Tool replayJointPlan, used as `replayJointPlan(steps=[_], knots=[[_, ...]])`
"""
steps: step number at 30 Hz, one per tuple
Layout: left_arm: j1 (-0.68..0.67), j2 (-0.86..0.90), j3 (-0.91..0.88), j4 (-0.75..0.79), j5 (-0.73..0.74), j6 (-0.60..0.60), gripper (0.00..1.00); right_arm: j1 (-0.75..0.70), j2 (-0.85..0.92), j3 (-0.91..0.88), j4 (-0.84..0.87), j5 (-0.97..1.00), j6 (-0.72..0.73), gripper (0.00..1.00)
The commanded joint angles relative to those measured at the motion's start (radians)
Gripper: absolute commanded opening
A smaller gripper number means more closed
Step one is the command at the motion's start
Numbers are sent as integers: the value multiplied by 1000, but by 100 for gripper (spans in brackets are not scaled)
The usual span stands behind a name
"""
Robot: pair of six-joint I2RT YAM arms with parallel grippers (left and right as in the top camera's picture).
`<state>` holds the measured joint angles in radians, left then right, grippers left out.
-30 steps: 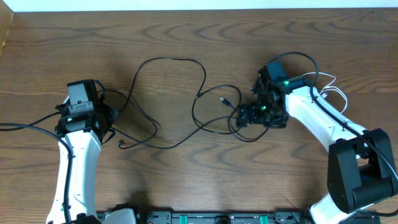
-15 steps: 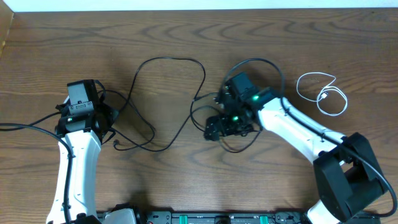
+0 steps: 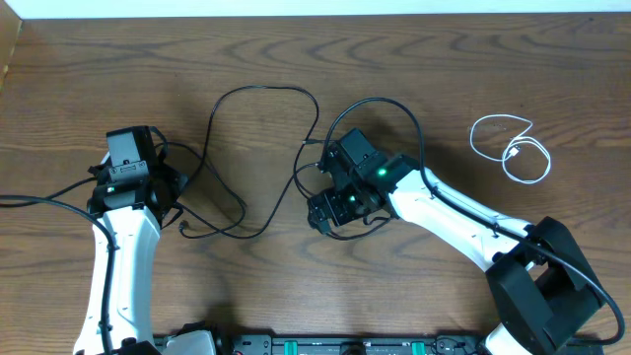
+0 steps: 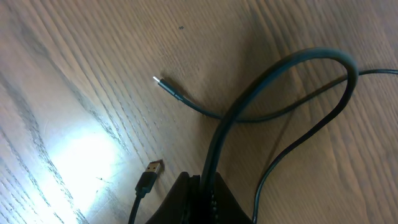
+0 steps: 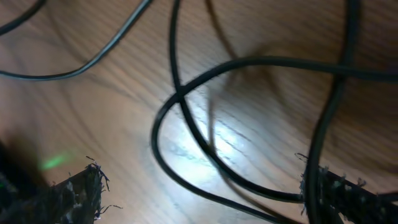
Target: Untangle cables
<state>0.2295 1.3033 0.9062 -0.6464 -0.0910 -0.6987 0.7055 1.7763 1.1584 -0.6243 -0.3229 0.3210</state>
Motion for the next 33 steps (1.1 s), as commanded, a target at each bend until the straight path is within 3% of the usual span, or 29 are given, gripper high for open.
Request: replayJointPlan(steps=[1,5,8,12,17,20,25,31,32,33], knots=[[7,-1,-6,0,-2,17,8,2,9,5,-5,75,7,95],[7,-1,-6,0,-2,17,8,2,9,5,-8,129,7,69],[7,-1,-6,0,-2,17,8,3,10,4,-8,157,7,56],[7,-1,-6,0,-2,17,8,13,10,2,-7,157,7,55],[7,-1,-6,0,-2,17,8,31,10,-13,2,160,7,67],[7,-1,-6,0,-2,17,8,43,10,-34,30,161,7,69],[7,-1,-6,0,-2,17,8,54,10,-71,90,200,8,55],[7,-1,-6,0,-2,17,8,55,10,-119,136,272,7,47],[7,-1,-6,0,-2,17,8,55,10,-128,146,272,8,38],[7,-1,-6,0,-2,17,8,55,10,-135,155,272,8,6]])
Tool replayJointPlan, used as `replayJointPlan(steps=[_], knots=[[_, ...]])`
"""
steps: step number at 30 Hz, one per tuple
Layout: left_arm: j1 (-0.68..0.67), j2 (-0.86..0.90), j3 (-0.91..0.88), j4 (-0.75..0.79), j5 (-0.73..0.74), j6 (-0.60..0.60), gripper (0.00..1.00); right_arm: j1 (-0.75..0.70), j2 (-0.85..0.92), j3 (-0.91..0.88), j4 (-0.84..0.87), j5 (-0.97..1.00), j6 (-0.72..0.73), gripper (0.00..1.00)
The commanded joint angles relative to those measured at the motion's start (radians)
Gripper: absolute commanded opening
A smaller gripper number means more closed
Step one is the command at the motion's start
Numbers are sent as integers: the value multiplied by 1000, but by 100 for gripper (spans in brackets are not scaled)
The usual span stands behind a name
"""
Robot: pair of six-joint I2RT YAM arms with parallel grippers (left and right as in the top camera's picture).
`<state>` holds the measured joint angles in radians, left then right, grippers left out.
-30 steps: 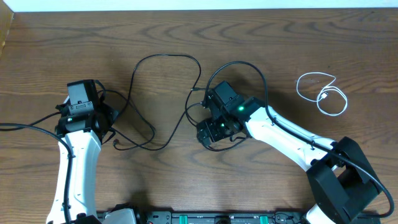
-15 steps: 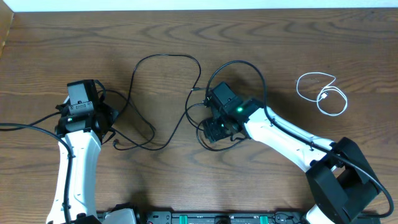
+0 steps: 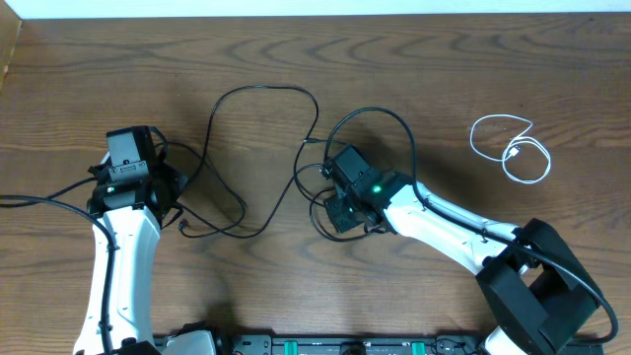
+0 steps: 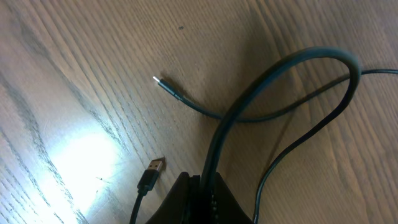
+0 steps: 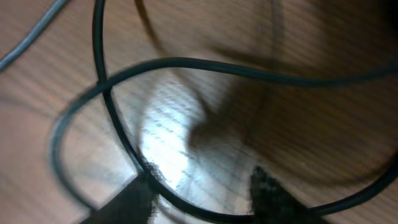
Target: Untangle cables
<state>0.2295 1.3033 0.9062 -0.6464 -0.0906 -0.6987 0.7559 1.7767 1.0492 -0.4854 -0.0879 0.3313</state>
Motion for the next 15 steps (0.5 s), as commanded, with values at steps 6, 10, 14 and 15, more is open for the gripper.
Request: replayJointPlan(steps=[6,10,14,15], knots=[[7,-1,-6,0,-3,17,8,0,-16,19,32,-56,-6,1],[7,-1,-6,0,-3,17,8,-14,-74,122,35,-201,-25,1],[7,-1,-6,0,-3,17,8,-31,-155,223,35,-257,-24,1],[7,-1,-6,0,-3,17,8,-33,-171,238,36,-259,-24,1]])
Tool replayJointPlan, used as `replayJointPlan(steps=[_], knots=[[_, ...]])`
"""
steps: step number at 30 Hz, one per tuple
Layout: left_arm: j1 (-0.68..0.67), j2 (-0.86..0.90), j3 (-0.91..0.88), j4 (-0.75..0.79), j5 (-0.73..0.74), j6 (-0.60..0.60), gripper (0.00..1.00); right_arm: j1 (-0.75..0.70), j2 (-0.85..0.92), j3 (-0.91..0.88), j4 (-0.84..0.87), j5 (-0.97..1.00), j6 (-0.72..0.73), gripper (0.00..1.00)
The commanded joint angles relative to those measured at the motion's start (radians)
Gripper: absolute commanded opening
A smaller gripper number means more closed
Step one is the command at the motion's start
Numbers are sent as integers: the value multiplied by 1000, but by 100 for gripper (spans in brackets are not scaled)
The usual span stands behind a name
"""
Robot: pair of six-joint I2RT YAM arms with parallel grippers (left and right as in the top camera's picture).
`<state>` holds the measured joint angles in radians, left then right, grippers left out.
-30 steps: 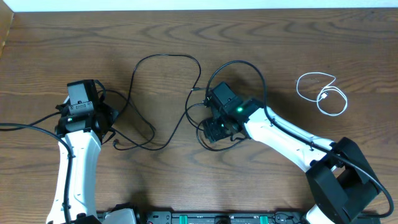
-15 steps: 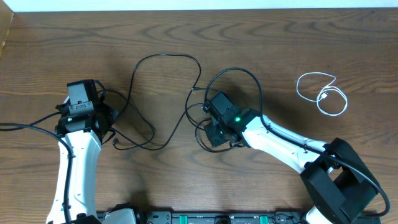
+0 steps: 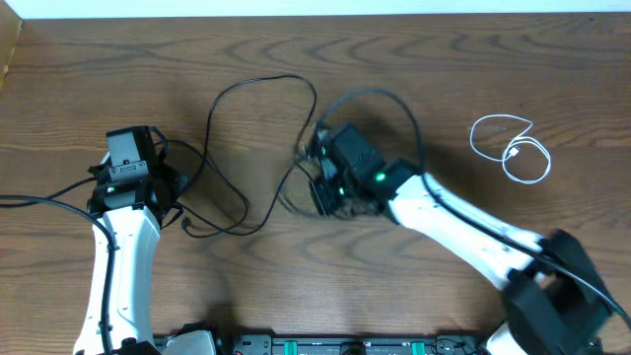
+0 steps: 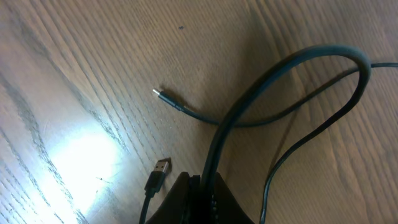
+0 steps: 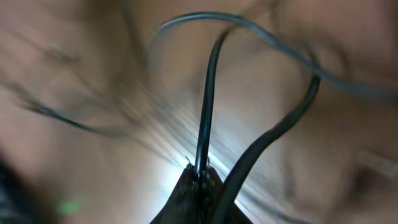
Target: Untangle cables
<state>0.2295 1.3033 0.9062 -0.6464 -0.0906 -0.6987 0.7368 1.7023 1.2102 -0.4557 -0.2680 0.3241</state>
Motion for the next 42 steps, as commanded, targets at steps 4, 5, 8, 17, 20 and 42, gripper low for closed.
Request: replayJointPlan(steps=[4,5,8,17,20,42], knots=[[7,-1,-6,0,-3,17,8,-13,-168,106,26,-79,-18,1],[7,-1,-6,0,-3,17,8,-13,-185,106,26,-79,-18,1],[7,-1,-6,1,-2,17,8,-22,-219,106,26,-78,-18,1],[7,-1,-6,1,-2,17,8,-41,-237,106,67,-84,239,1],[7,-1,-6,1,-2,17,8,-53,-237,106,100,-86,357,1],[7,-1,-6,1,-2,17,8,-88,-235,102,-148,60,256,99]])
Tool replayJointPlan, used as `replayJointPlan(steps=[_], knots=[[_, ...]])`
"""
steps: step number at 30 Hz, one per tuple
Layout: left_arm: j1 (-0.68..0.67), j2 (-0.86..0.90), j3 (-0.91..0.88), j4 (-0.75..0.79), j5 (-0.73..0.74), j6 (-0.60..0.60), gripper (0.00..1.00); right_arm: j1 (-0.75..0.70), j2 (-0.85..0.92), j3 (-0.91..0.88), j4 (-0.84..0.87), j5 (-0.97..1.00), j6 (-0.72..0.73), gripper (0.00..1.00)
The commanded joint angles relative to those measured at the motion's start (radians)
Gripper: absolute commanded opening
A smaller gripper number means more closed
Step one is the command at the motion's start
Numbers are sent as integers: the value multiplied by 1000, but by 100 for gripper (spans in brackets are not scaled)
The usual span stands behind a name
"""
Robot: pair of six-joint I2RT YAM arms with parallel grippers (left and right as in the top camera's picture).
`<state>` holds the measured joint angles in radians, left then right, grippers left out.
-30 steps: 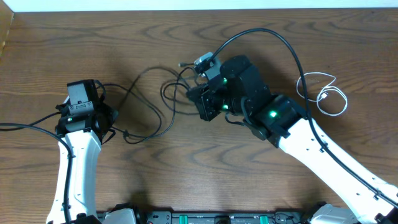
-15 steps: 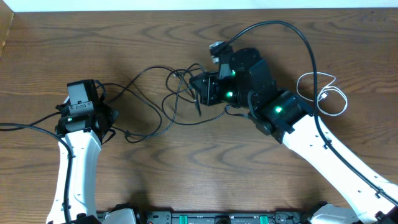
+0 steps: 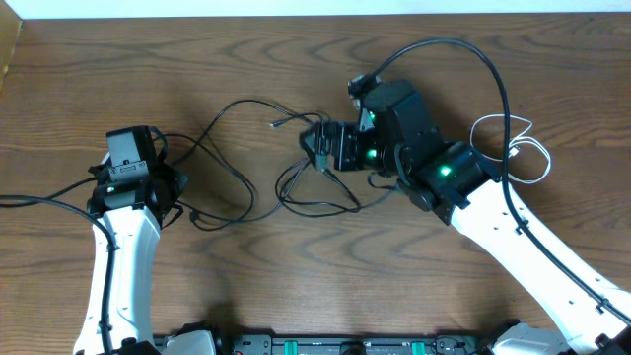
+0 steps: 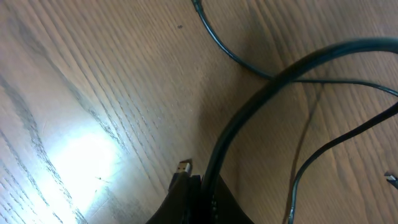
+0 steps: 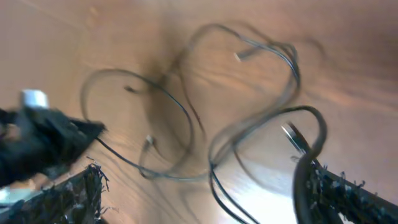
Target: Untangle cables
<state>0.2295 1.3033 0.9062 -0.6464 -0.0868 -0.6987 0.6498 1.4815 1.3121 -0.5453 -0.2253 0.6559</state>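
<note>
Thin black cables (image 3: 296, 176) lie in loose crossing loops at mid-table. At the left, my left gripper (image 3: 168, 192) is low over the wood. In its wrist view the left gripper (image 4: 199, 190) is shut on a black cable (image 4: 249, 109), and a USB plug (image 4: 182, 167) lies right beside the jaws. Raised over the right side of the tangle, my right gripper (image 3: 321, 148) points left. The right wrist view shows the right gripper (image 5: 205, 199) open, its fingers (image 5: 68, 196) wide apart, with cable loops (image 5: 211, 170) on the table below.
A white cable (image 3: 515, 153) lies coiled at the right, next to my right arm's own black lead. A loose black cable end (image 3: 278, 123) points left near the tangle. The table's far edge (image 3: 296, 14) runs along the top.
My right gripper was shut on a black cable low at the tangle; now it is open, higher and further back. The loops have shifted right. The USB plug now lies against my left jaws.
My right gripper was open just above the crossing loops, then lower with its fingers around a strand, then shut on that strand. Now it is open and raised, and the cables lie drawn toward the right. My left gripper has held its cable throughout.
</note>
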Motion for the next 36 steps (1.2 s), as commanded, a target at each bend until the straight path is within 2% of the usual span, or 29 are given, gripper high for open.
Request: replayJointPlan(steps=[1,6,17,22,27,33,36], knots=[[7,-1,-6,1,-6,16,8,-1,-11,0,-101,18,-82,99],[7,-1,-6,0,-6,17,8,4,21,0,-289,17,-93,99],[7,-1,-6,0,-6,17,8,5,128,0,-716,27,-312,99],[7,-1,-6,0,-6,17,8,-2,188,0,-848,80,-313,99],[7,-1,-6,-1,-6,17,8,-1,248,0,-879,86,-313,99],[7,-1,-6,0,-6,17,8,-7,281,0,-742,107,-313,99],[7,-1,-6,0,-6,16,8,-7,280,16,-649,-126,-336,99]])
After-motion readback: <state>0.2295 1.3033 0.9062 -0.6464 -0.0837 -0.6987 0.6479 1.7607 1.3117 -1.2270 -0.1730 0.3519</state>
